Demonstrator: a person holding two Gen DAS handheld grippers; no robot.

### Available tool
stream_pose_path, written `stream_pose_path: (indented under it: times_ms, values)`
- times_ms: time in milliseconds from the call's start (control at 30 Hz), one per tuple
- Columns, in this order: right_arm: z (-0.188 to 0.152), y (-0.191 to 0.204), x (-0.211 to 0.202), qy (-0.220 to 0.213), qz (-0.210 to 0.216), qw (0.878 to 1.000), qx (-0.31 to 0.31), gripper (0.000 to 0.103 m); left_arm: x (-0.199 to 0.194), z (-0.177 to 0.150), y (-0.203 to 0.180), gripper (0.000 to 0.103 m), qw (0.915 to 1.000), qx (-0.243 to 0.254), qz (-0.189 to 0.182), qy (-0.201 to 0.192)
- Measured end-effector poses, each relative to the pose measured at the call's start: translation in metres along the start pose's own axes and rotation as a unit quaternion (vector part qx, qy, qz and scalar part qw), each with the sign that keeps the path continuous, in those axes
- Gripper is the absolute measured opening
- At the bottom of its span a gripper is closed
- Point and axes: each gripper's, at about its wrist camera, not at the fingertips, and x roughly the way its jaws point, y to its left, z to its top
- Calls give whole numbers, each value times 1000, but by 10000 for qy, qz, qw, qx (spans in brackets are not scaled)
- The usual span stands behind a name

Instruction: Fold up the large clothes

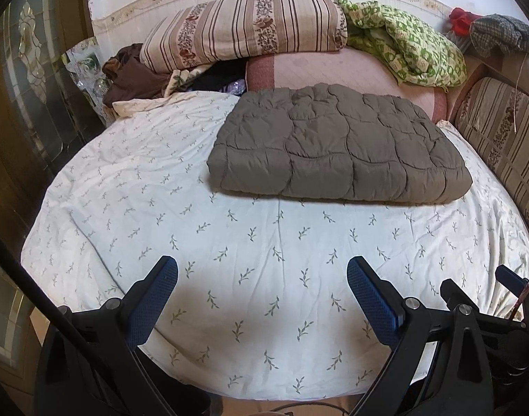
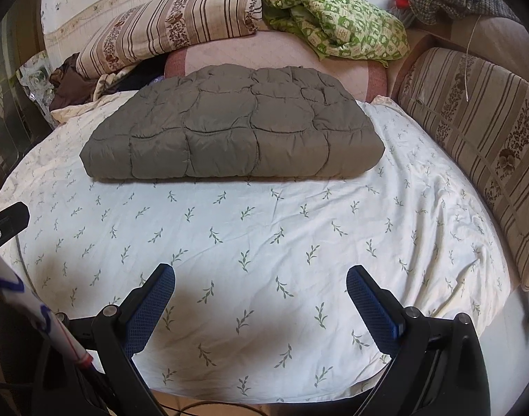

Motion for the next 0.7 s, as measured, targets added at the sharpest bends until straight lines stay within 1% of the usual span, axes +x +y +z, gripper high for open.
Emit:
stream_pose_path:
  times_ms: [533, 700]
  values:
    - [-3, 8, 10, 54, -259, 9993, -245, 101, 16, -7, -3, 98, 9997, -11, -115, 223]
    - [-3, 9, 14, 119, -315, 9991, -239, 101, 20, -10, -2, 98, 9994, -24, -167, 309]
